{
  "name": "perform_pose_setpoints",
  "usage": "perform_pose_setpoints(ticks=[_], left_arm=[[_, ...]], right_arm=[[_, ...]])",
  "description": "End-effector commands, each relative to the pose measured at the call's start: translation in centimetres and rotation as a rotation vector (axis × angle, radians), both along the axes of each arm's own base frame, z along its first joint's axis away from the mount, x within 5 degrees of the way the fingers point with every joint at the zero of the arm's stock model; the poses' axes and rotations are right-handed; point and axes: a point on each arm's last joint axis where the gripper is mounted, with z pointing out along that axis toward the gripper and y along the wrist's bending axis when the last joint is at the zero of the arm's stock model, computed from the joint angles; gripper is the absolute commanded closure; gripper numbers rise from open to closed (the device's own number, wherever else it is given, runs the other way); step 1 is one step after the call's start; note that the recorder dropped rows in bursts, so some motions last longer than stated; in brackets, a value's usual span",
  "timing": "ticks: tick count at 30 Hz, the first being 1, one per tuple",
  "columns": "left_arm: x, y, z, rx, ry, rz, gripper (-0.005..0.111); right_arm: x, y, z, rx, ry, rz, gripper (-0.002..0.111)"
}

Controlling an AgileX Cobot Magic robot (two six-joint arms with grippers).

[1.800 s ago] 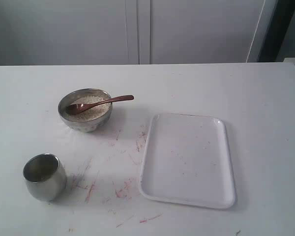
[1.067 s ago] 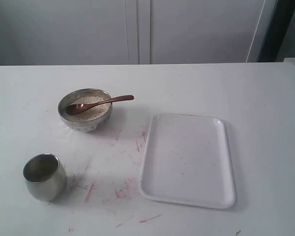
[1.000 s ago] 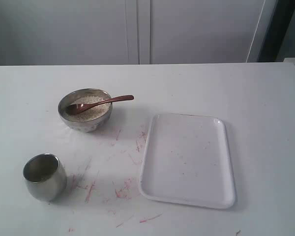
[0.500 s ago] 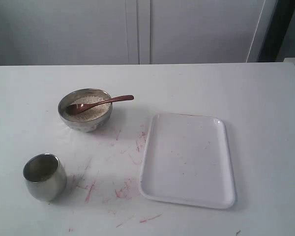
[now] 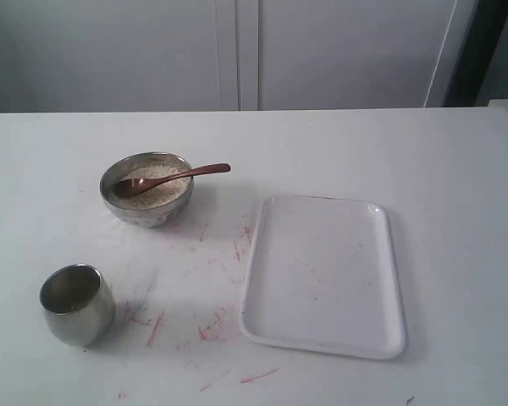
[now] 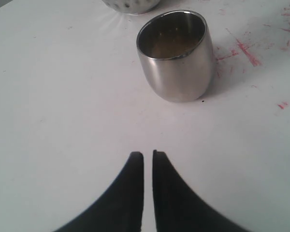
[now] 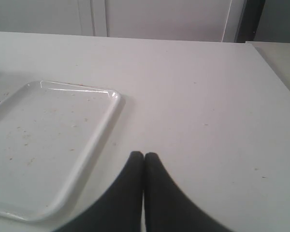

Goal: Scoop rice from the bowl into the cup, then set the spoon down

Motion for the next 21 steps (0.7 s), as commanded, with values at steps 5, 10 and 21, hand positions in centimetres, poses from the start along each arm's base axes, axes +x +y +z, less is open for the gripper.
perform_pose_setpoints(ticks=[5,10,21], left_arm=[[-0.1,0.0,-0.6,0.001,0.040,0.000,0.092],[-0.1,0.0,-0.6,0.001,0.040,0.000,0.092],[-0.1,0.0,-0.6,0.001,0.040,0.000,0.092]], right_arm=[[0.0,0.0,-0.1,-0.012,-0.004,-0.001,0.108],[0.0,0.0,0.0,-0.012,-0.012,-0.001,0.108],[-0.1,0.0,4.8,-0.044,-0.553,-0.004,0.108]])
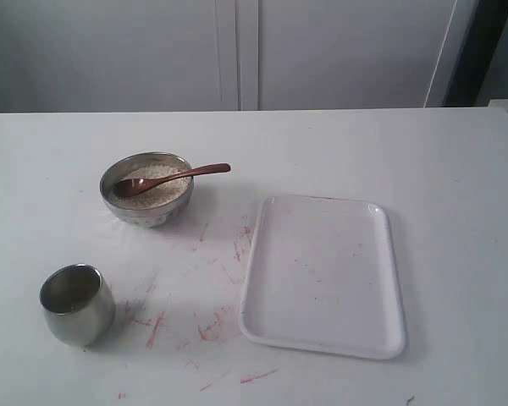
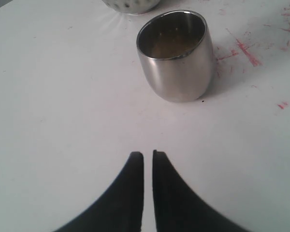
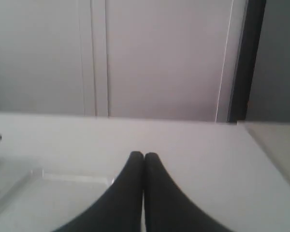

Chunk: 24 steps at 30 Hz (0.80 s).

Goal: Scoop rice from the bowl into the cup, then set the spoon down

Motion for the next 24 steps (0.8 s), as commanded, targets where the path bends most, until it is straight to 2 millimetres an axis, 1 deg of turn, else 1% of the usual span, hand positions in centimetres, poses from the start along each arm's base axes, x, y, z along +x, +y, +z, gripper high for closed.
perform_pose_setpoints(ticks=[1,2,3,4,5,6,7,8,11,13,14,15,16,17,18,19,20,21,22,23,24], left_arm=[[-0.1,0.0,-0.6,0.001,0.040,0.000,0.092],[-0.1,0.0,-0.6,0.001,0.040,0.000,0.092],[-0.1,0.0,-0.6,0.001,0.040,0.000,0.092],[-0.1,0.0,-0.6,0.001,0.040,0.000,0.092],[-0.1,0.0,-0.6,0.001,0.040,0.000,0.092],[-0.1,0.0,-0.6,0.001,0.040,0.000,0.092],[-0.1,0.0,-0.6,0.001,0.040,0.000,0.092],[-0.1,0.0,-0.6,0.001,0.040,0.000,0.092],[-0.1,0.0,-0.6,0.001,0.040,0.000,0.092],[-0.1,0.0,-0.6,0.001,0.040,0.000,0.092],[-0.1,0.0,-0.6,0.001,0.040,0.000,0.092],[-0.1,0.0,-0.6,0.001,0.040,0.000,0.092],[-0.1,0.0,-0.6,0.001,0.040,0.000,0.092],[-0.1,0.0,-0.6,0.001,0.040,0.000,0.092],[-0.1,0.0,-0.6,0.001,0.040,0.000,0.092],[-0.1,0.0,-0.6,0.001,0.040,0.000,0.092],[-0.1,0.0,-0.6,0.001,0.040,0.000,0.092],[-0.1,0.0,-0.6,0.001,0.040,0.000,0.092],[-0.1,0.0,-0.6,0.001,0.040,0.000,0.092],[-0.1,0.0,-0.6,0.001,0.040,0.000,0.092],[-0.1,0.0,-0.6,0.001,0.040,0.000,0.092]], right_arm=[[-0.6,0.0,2.5,-0.029,-0.301,-0.007,0.108],[-0.7,0.0,3.0,-0.032,-0.352,-0.007,0.108],[-1.3,0.1,4.0,-0.026,-0.483,-0.003,0.108],[-2.0,0.1,5.1,0.055,-0.636,0.031,0.108],[-2.5,0.1,5.7,0.110,-0.713,0.061,0.108],[-3.3,0.2,6.4,0.206,-0.841,0.125,0.108],[-3.8,0.2,6.8,0.245,-0.907,0.159,0.108],[-4.7,0.3,7.4,0.268,-1.025,0.202,0.108],[-6.1,0.1,8.0,0.313,-1.190,0.244,0.108],[-6.3,-0.2,8.4,0.419,-1.210,0.292,0.108],[-6.7,-0.3,9.2,0.484,-1.232,0.330,0.108],[-6.9,-0.3,9.7,0.514,-1.239,0.353,0.108],[-7.1,-0.3,10.7,0.559,-1.228,0.384,0.108],[-7.2,-0.3,11.3,0.573,-1.218,0.393,0.108],[-7.5,-0.2,12.6,0.590,-1.195,0.400,0.108],[-7.6,-0.2,13.3,0.594,-1.180,0.399,0.108],[-8.0,-0.1,14.9,0.603,-1.135,0.393,0.108],[-8.2,0.0,16.1,0.620,-1.055,0.376,0.108],[-8.6,0.1,17.1,0.624,-1.000,0.363,0.108],[-9.5,0.4,18.7,0.593,-0.949,0.346,0.108],[-10.1,0.5,19.4,0.553,-0.921,0.328,0.108]])
